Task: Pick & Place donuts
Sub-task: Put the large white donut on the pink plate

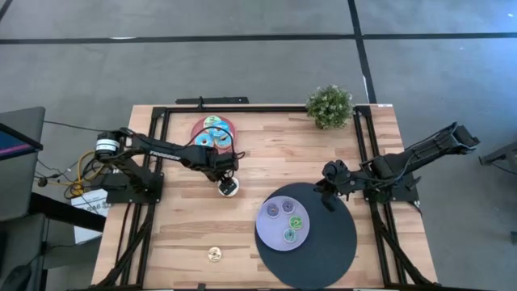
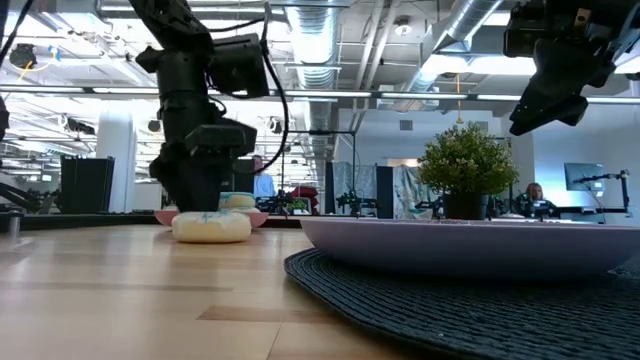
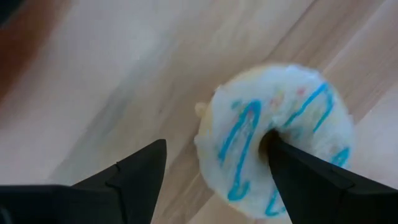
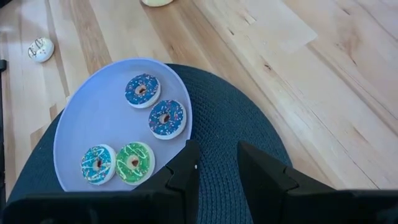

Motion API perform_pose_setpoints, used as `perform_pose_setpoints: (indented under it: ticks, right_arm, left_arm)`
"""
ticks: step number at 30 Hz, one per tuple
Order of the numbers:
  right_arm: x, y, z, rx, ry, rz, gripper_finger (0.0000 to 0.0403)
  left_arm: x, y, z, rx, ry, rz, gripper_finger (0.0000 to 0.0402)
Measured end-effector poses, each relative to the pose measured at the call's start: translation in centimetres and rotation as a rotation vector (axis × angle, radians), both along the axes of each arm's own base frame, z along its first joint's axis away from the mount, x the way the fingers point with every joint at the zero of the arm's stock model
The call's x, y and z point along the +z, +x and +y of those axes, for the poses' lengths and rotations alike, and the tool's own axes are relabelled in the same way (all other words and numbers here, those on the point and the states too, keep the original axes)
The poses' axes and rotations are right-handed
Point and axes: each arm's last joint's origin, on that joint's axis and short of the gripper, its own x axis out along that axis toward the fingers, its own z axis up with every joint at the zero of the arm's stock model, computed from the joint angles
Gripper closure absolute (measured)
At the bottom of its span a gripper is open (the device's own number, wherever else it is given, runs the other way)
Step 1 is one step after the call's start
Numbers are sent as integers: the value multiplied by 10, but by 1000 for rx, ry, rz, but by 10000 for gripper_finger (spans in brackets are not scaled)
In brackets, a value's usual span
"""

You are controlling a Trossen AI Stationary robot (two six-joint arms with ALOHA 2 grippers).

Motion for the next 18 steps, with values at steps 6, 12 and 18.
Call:
perform_pose_setpoints:
  ticks: [6,12,18]
  right_arm:
    - [0,0,0,0,-1,3,305]
    - [0,0,0,0,-1,3,305]
    - [0,0,0,1,-2,3,305]
  left_arm:
    - [-15,5,-4,0,-44,37,129]
    - [-12,8,-4,6,-39,33,129]
    - [-10,11,-3,5,-23,26,130]
